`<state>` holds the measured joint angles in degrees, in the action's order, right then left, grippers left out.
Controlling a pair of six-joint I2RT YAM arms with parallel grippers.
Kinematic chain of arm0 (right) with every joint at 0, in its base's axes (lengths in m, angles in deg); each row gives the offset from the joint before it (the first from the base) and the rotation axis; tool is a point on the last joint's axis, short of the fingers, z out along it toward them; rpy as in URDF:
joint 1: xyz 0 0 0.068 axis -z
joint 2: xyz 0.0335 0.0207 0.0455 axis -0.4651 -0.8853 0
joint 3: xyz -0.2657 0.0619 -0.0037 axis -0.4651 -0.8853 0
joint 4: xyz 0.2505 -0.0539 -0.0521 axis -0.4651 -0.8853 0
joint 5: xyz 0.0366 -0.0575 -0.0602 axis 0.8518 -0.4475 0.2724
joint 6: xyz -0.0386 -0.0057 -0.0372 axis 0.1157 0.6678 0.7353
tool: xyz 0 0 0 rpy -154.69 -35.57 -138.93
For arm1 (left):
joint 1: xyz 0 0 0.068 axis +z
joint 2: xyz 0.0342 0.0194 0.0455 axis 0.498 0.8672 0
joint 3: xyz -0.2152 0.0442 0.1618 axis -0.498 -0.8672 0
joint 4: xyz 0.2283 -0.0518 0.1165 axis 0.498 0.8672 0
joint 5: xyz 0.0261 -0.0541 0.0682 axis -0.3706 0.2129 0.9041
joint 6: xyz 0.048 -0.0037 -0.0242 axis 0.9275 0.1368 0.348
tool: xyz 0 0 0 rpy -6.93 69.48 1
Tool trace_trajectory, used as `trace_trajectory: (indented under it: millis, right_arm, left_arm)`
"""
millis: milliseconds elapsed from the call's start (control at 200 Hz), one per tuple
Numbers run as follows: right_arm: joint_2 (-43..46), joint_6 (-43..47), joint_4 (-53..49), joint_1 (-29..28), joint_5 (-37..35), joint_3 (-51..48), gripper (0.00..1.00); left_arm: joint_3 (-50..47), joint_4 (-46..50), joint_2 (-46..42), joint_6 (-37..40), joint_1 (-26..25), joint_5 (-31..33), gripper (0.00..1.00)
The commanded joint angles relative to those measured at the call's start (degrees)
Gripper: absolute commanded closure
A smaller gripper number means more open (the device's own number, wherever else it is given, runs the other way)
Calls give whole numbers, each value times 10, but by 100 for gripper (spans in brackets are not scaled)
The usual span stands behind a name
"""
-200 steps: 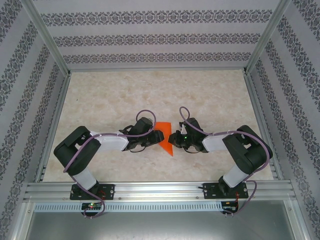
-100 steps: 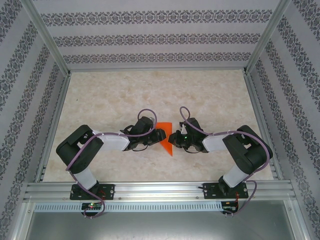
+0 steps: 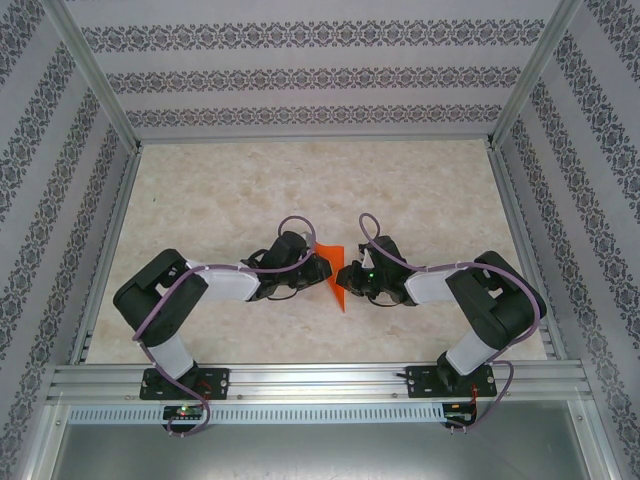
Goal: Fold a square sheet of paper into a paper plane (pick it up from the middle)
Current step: Fold the wing for the fifth time at the center of the table.
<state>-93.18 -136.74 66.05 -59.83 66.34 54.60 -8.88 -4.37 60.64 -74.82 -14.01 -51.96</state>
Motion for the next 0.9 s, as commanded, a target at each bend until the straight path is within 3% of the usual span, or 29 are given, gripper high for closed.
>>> trace_trajectory:
  millis: [0,300,515,589,744,894]
  right_arm:
    - [6,25,-27,7,-49,0,86]
    - [12,56,-24,7,-41,14,81]
    - [54,83,-47,7,-55,29,67]
    - [91,105,-69,6,-88,26,58]
    - [161,166,-94,-8,-158,11,58]
    - [214,244,-84,-95,-303,-21,59]
  left_arm:
    - [12,-8,20,12,8,-22,91]
    - [4,20,-5,9,10,2,100]
    - [-11,33,-26,-20,10,31,100]
    - [-16,30,-30,-33,10,31,100]
    - [-15,27,-31,-50,10,34,100]
    - [0,38,-26,-53,10,27,100]
